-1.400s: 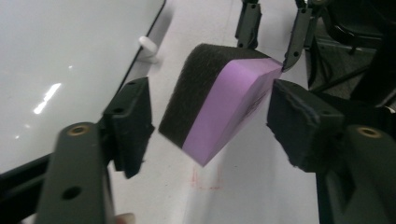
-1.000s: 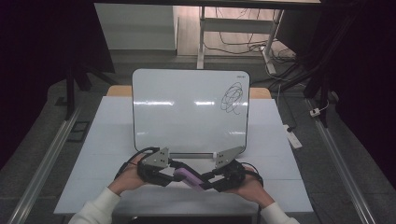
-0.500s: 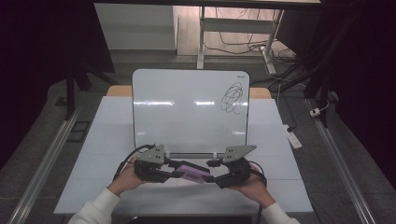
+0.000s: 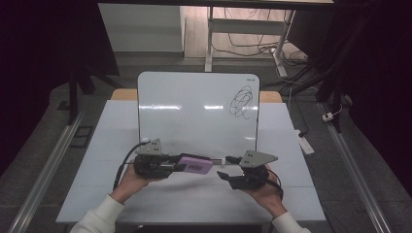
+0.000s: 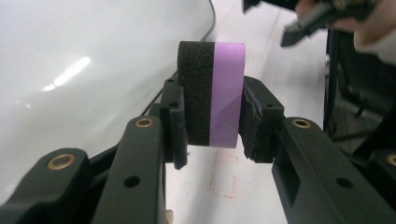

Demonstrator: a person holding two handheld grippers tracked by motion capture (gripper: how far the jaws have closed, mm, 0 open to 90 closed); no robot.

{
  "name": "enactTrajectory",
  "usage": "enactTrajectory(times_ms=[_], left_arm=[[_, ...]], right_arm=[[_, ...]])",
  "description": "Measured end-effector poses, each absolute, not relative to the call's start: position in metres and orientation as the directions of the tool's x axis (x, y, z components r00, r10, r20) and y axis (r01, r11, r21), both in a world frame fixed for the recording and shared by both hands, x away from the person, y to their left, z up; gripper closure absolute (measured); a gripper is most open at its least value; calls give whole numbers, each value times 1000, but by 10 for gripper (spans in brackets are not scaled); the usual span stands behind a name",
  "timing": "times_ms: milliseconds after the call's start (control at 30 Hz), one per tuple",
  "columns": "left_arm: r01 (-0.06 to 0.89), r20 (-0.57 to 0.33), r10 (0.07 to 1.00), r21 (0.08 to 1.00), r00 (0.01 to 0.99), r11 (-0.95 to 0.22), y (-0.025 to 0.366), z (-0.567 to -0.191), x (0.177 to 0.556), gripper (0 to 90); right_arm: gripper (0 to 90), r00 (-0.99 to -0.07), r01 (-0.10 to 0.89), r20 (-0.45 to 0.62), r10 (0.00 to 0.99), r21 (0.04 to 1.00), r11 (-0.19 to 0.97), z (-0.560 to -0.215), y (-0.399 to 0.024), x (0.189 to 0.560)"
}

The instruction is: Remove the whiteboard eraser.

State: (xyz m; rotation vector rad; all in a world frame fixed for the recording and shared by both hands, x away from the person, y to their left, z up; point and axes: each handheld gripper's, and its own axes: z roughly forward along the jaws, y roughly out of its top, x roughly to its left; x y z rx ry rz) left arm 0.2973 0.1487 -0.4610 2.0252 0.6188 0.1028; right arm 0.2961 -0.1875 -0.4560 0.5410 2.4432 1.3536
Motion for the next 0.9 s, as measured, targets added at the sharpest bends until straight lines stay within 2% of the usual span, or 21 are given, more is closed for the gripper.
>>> enactTrajectory(times_ms=[267, 533, 900], left_arm=[[474, -282, 522, 836, 805, -278, 160, -462, 303, 642], [505, -328, 504, 821, 799, -267, 153, -465, 304, 642], [537, -366, 497, 803, 787, -258, 141, -469, 306, 642]], right_arm=[[380, -865, 111, -182, 467, 839, 533, -457, -181, 288], [339, -827, 24, -314, 467, 809, 587, -462, -168, 279], [291, -797, -48, -417, 437, 765, 642, -470, -145, 269]])
